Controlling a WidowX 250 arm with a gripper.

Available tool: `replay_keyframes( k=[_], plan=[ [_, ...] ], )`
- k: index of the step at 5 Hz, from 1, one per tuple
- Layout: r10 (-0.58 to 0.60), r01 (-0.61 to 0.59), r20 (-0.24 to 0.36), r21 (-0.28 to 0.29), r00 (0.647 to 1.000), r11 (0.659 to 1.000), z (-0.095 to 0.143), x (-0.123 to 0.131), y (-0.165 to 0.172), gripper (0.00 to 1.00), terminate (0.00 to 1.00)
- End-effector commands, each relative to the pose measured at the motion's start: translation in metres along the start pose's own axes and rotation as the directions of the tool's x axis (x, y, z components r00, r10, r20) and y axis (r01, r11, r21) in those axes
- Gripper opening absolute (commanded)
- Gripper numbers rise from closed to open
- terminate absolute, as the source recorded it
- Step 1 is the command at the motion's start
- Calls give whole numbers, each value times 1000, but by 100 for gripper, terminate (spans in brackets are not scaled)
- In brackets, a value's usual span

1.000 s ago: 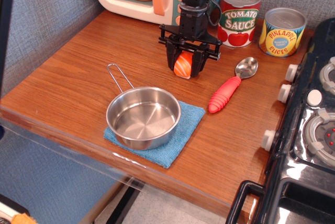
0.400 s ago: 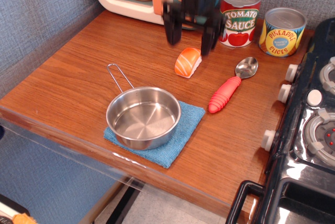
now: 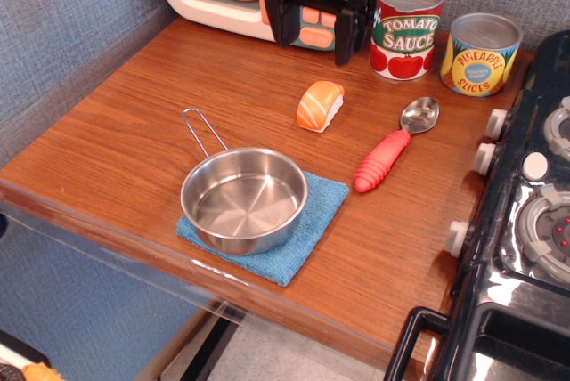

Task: Move the sushi to the left of the red spoon

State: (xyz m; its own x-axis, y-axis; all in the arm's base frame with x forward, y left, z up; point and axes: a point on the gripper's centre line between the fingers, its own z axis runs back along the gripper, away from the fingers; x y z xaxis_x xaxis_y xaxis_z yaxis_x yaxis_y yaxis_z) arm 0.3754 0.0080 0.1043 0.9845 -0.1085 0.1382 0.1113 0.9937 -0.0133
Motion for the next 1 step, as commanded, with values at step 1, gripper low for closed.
replay_keyframes(
  k=[1],
  plan=[
    [3, -4, 68, 13, 998, 1000, 26, -2, 6, 100, 100]
  ],
)
